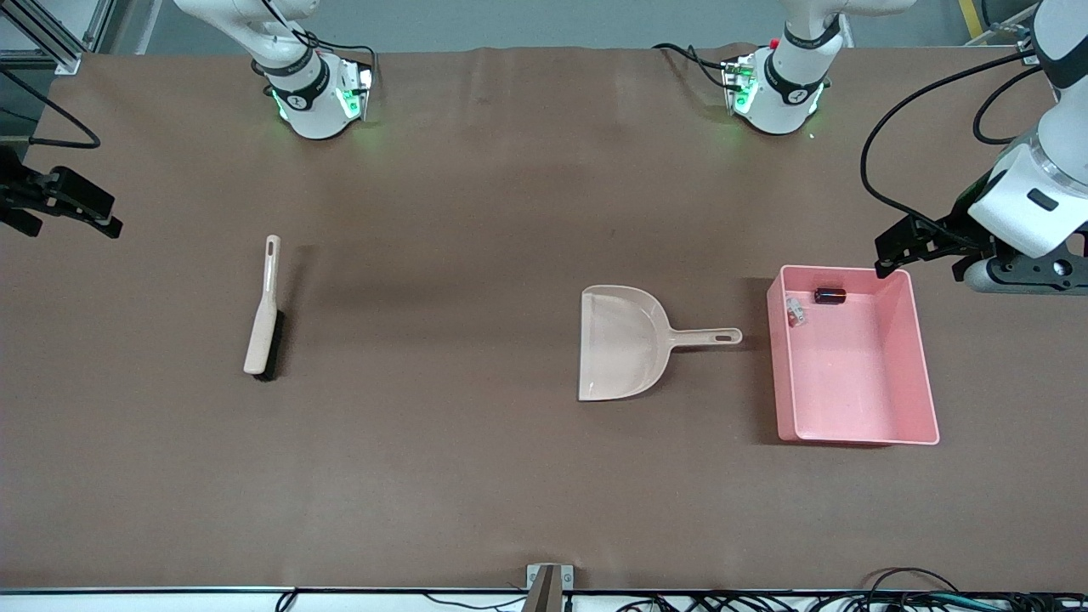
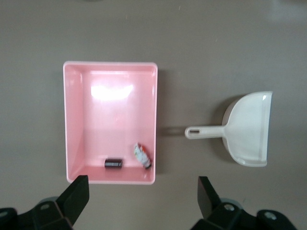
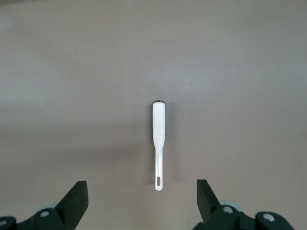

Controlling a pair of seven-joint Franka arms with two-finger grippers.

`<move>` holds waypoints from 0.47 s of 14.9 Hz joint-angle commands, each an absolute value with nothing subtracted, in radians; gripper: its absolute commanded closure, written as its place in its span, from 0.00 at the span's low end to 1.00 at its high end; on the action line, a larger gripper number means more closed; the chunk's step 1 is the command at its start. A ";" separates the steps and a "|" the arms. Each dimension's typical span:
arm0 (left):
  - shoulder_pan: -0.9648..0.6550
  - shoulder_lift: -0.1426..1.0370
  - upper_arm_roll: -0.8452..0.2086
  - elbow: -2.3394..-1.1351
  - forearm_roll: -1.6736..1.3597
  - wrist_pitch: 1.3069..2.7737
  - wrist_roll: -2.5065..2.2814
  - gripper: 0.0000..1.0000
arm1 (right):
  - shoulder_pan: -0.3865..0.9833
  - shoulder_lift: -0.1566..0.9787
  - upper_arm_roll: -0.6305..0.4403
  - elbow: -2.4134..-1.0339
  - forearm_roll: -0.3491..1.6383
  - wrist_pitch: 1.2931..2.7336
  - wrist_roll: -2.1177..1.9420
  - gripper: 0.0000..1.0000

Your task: Clean e-waste and dump in bin

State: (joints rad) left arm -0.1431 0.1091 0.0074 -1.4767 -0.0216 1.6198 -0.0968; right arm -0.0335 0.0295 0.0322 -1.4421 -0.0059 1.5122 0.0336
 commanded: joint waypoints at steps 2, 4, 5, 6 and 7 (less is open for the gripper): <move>-0.143 0.075 0.021 -1.505 -0.040 1.572 -0.093 0.00 | -0.043 0.025 0.041 -1.437 -0.009 1.502 0.048 0.00; -0.121 0.077 0.021 -1.505 -0.041 1.577 -0.081 0.00 | -0.044 0.025 0.041 -1.437 -0.009 1.502 0.048 0.00; -0.120 0.078 0.021 -1.505 -0.041 1.583 -0.081 0.00 | -0.044 0.025 0.041 -1.437 -0.009 1.502 0.048 0.00; -0.120 0.080 0.021 -1.503 -0.041 1.594 -0.081 0.00 | -0.043 0.025 0.041 -1.437 -0.009 1.502 0.048 0.00; -0.121 0.080 0.021 -1.503 -0.043 1.598 -0.081 0.00 | -0.044 0.025 0.041 -1.437 -0.009 1.502 0.048 0.00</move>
State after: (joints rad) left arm -0.1203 0.1049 0.0169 -1.4800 -0.0231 1.5836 -0.0962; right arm -0.0335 0.0295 0.0322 -1.4421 -0.0059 1.5122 0.0336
